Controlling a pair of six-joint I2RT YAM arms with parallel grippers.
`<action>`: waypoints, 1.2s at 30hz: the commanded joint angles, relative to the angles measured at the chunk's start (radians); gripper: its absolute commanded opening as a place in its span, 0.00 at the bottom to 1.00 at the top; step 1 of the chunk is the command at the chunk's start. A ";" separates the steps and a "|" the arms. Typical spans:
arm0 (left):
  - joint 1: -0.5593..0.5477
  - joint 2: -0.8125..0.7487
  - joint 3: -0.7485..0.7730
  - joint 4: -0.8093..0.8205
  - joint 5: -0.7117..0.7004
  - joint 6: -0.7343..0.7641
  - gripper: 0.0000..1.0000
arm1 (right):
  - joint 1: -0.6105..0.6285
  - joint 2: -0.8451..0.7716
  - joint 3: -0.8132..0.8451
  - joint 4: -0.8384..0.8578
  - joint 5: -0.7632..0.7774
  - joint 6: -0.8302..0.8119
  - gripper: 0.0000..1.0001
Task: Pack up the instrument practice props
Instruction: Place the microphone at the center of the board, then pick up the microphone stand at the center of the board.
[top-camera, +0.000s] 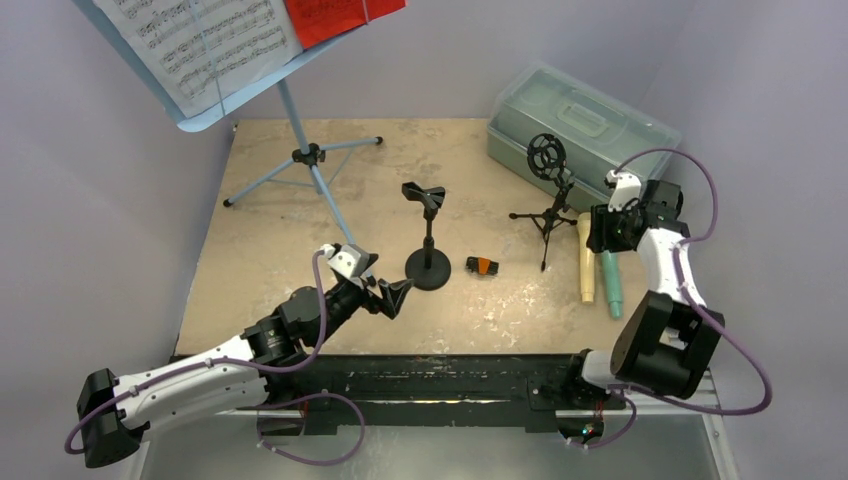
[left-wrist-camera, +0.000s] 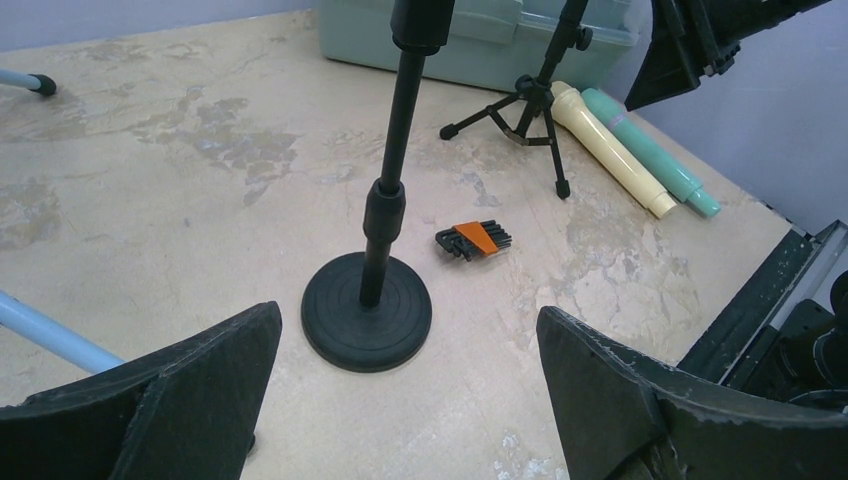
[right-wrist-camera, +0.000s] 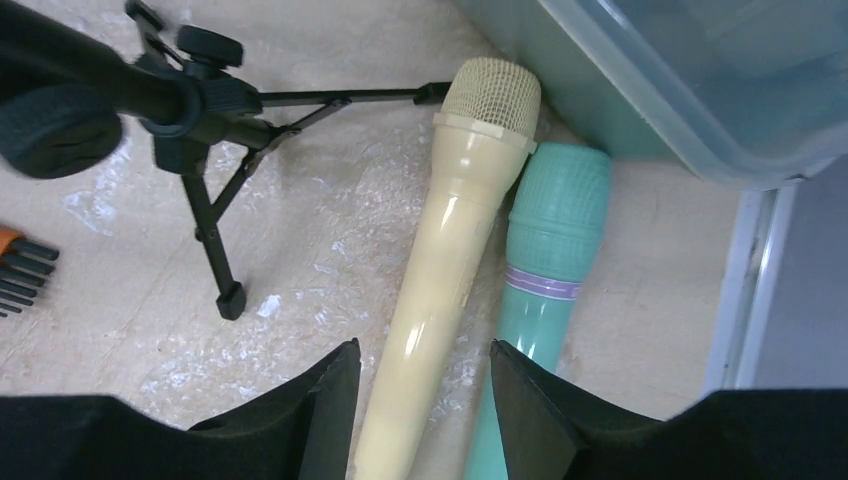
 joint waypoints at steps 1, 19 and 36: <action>0.000 0.000 0.016 0.051 0.007 0.000 1.00 | 0.005 -0.096 -0.018 -0.031 -0.043 -0.071 0.54; 0.079 0.291 -0.101 0.582 0.087 0.105 0.99 | 0.022 -0.348 0.018 -0.292 -0.477 -0.344 0.62; 0.278 0.844 0.084 0.804 0.369 0.150 0.84 | 0.147 -0.327 -0.041 -0.524 -0.945 -0.919 0.81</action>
